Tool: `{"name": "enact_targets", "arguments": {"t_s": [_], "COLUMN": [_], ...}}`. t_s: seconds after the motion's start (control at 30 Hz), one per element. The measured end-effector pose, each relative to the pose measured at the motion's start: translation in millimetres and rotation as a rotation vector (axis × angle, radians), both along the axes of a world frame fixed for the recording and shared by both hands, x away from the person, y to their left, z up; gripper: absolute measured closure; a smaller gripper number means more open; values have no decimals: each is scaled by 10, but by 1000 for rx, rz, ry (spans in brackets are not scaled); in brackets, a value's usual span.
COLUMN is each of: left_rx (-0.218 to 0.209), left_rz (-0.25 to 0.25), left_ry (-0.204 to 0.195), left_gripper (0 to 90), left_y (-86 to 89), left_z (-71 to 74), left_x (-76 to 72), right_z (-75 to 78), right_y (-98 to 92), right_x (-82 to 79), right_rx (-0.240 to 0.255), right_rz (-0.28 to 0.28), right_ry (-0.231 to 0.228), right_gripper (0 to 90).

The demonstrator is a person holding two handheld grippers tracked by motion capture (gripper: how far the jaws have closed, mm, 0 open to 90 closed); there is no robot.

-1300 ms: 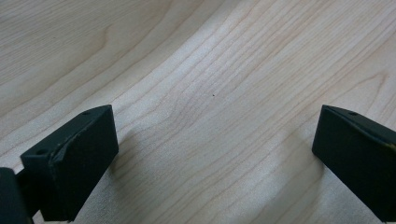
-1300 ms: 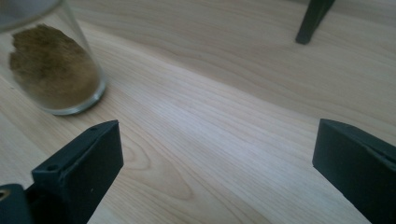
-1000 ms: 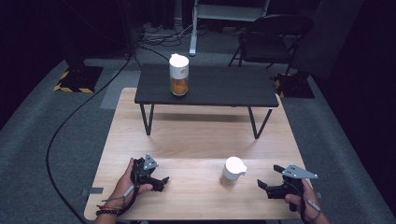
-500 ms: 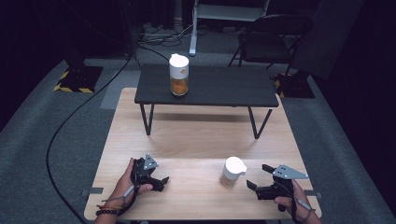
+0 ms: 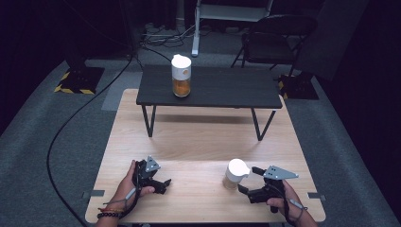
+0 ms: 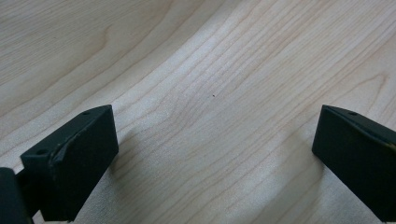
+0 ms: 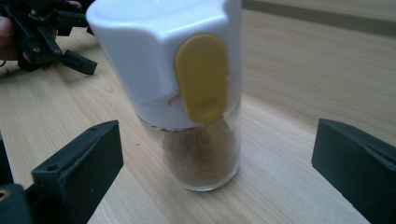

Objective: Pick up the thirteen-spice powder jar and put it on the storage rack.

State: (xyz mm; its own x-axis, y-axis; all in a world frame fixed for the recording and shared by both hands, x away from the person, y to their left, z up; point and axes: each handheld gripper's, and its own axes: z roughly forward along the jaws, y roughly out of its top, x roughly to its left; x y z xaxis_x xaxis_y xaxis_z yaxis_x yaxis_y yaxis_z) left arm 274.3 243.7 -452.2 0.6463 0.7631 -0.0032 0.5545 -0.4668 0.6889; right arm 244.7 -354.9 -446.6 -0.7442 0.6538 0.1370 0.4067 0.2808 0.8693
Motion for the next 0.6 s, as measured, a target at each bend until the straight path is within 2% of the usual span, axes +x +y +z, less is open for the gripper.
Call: {"name": "enact_targets", "arguments": {"t_s": [0.37, 0.43, 0.6], "left_rx": [0, 0, 0], "left_rz": [0, 0, 0], "left_ry": [0, 0, 0], "left_gripper": [4, 4, 4], "left_y": [0, 0, 0], "left_z": [0, 0, 0], "left_x": [0, 0, 0], "right_z": [-40, -64, -133], "right_y": [185, 212, 266], "right_x": [161, 183, 167], "right_rx": [23, 35, 46], "right_rz": [32, 34, 41], "right_ry": [10, 10, -20], "right_gripper": [38, 98, 227]}}
